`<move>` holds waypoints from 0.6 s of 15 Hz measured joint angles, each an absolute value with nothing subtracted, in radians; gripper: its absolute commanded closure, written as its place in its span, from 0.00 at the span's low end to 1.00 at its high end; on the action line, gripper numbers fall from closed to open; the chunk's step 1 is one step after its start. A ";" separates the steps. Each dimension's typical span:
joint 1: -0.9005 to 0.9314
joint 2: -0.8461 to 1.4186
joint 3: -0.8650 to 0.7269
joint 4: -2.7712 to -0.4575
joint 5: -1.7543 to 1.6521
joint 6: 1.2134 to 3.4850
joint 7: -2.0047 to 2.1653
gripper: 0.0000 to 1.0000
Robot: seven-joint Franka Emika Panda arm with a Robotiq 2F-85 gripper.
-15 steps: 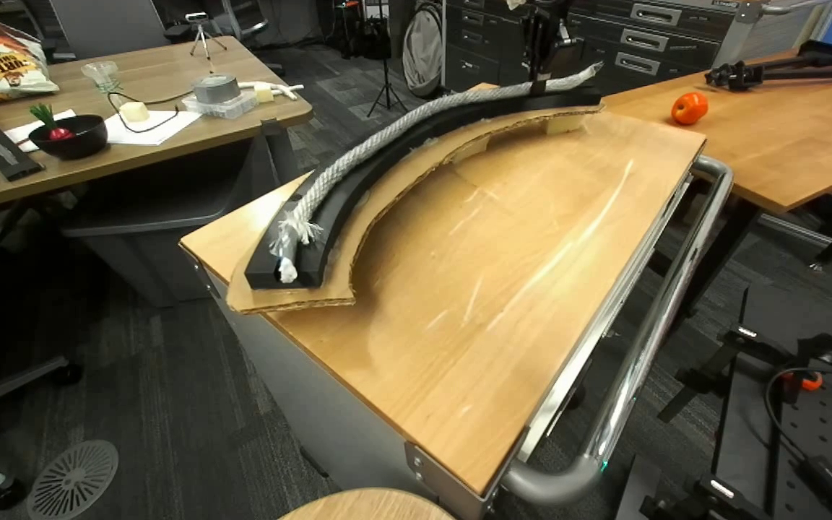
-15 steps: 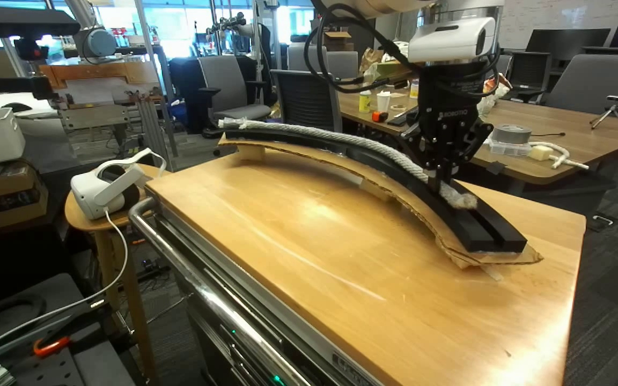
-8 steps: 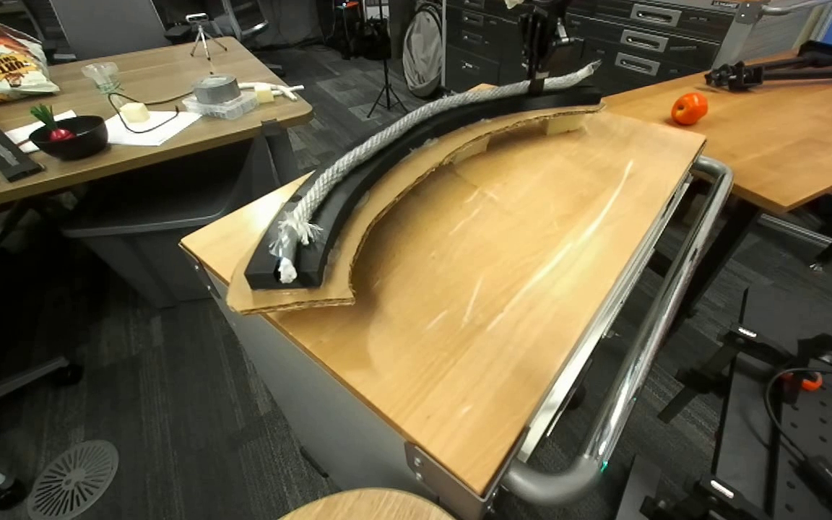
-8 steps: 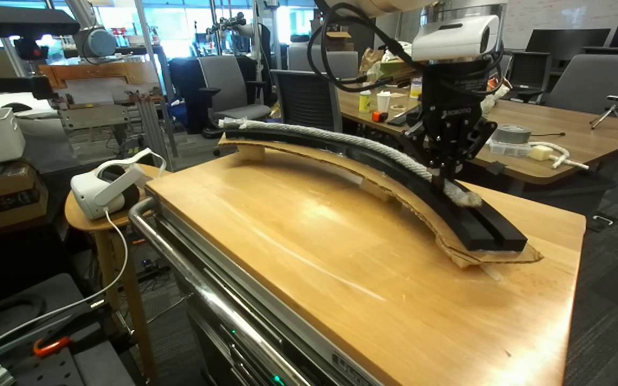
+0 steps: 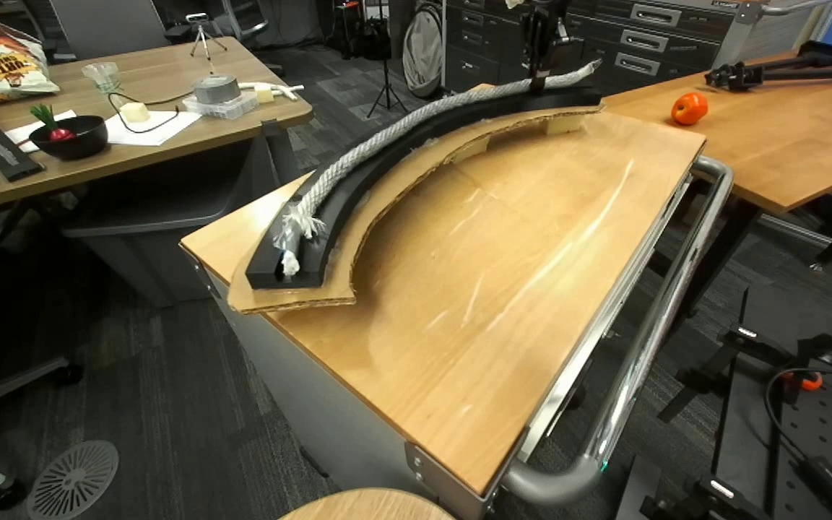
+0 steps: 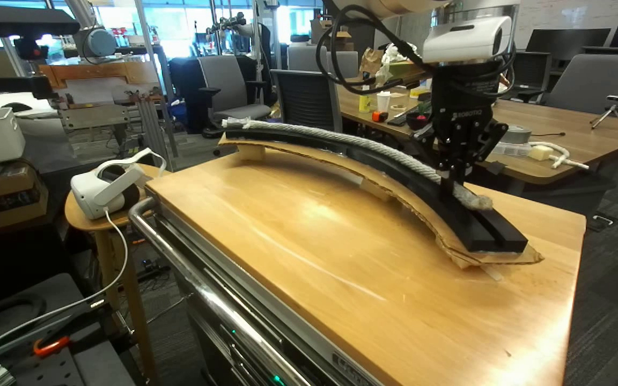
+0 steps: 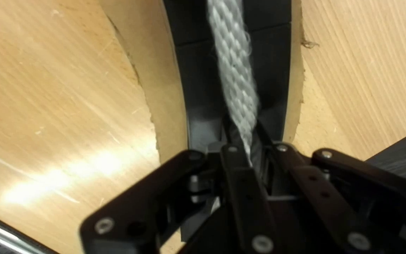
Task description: Align the rope with the black object
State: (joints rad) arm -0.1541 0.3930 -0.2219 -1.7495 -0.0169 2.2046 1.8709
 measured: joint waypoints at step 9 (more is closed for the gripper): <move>-0.177 0.401 -0.222 -1.717 -0.002 2.112 1.861 0.90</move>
State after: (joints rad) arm -0.1768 0.4014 -0.2220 -1.7173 -0.0021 2.1119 1.8607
